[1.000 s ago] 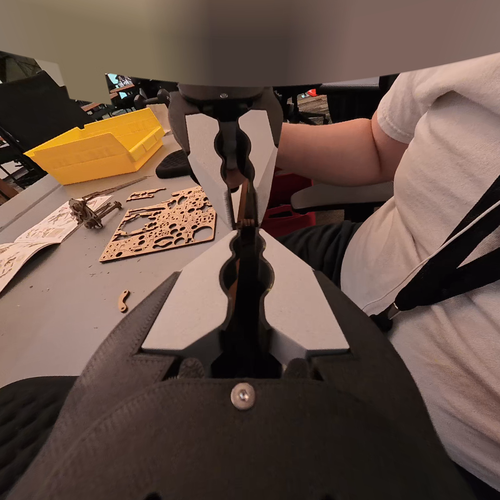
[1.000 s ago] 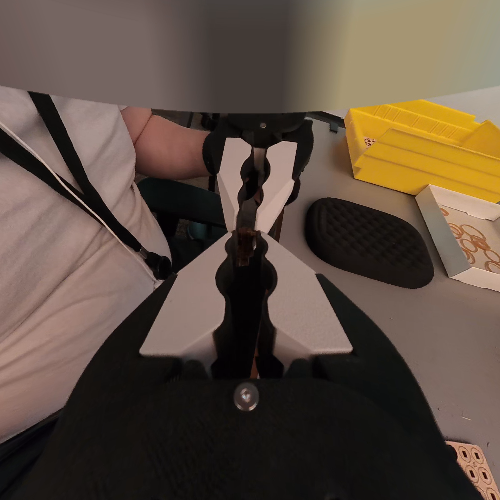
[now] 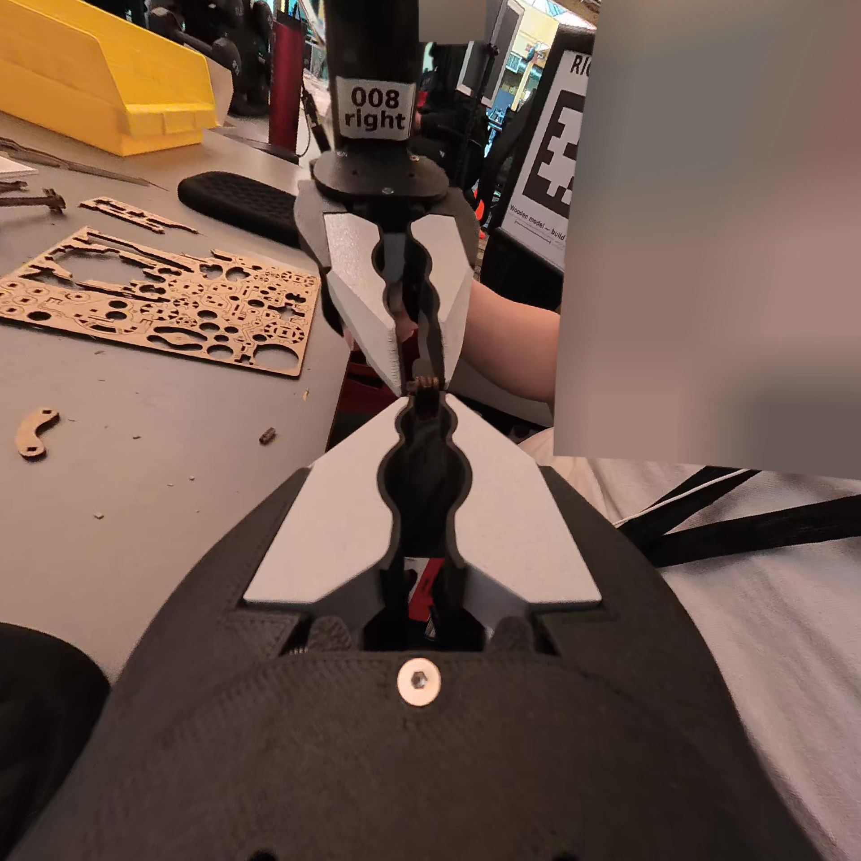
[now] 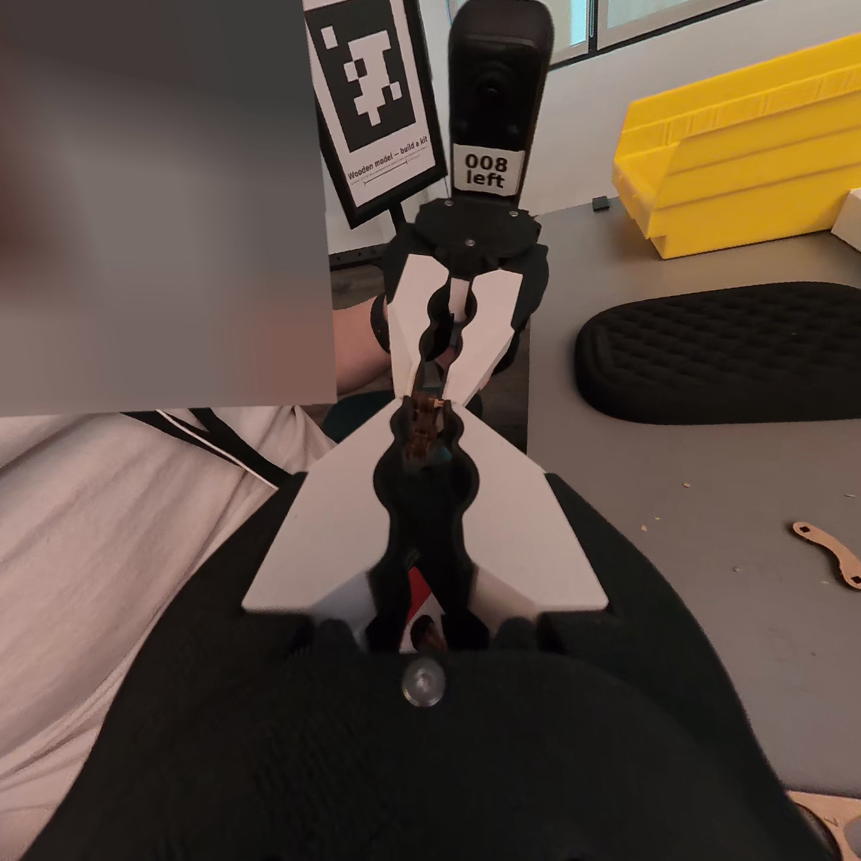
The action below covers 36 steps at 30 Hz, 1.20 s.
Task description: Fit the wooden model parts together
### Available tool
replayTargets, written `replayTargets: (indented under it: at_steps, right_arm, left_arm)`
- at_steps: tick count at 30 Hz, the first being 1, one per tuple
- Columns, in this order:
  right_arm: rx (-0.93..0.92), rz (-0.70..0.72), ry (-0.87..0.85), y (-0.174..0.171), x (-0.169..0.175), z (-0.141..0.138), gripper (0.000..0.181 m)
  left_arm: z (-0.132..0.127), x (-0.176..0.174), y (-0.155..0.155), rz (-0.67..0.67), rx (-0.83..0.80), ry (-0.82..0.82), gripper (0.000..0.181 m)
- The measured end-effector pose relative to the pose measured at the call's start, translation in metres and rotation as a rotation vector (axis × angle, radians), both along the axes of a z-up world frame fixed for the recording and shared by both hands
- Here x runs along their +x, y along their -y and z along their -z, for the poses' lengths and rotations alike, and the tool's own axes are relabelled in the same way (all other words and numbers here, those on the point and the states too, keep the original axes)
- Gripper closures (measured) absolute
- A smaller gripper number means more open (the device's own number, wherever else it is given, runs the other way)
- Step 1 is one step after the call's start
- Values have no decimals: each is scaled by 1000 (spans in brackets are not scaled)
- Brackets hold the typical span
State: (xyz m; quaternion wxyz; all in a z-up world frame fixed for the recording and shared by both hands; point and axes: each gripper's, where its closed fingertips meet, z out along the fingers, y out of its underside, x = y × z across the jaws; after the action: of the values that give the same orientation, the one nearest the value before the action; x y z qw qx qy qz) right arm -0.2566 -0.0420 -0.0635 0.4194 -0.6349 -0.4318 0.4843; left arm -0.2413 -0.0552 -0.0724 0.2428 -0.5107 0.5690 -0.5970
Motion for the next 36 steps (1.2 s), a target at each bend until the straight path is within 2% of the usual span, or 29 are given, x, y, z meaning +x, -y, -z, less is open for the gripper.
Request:
replayTargets:
  at_steps: [6, 8, 10, 16, 20, 23, 36]
  right_arm:
    - [9, 8, -42, 1, 1, -7, 171]
    - [13, 11, -57, 2, 1, -10, 171]
    - [20, 25, -58, 1, 2, -10, 171]
    - [48, 29, -56, 2, 0, -11, 171]
    - [64, 45, -55, 1, -1, -13, 171]
    - [77, 37, -54, 3, -3, -14, 171]
    - [115, 33, -27, 6, -2, -11, 172]
  left_arm:
    - [-9, -1, -1, -9, -4, 62, 172]
    - [-12, -1, -6, -47, 17, 87, 163]
    - [-18, -3, -6, -56, 38, 125, 162]
    - [-23, -4, -5, -79, 173, 182, 169]
    - [-26, -7, -2, -35, 142, 186, 159]
    - [-19, -4, -4, -46, 178, 156, 165]
    - [-17, -4, -1, -16, 188, 156, 168]
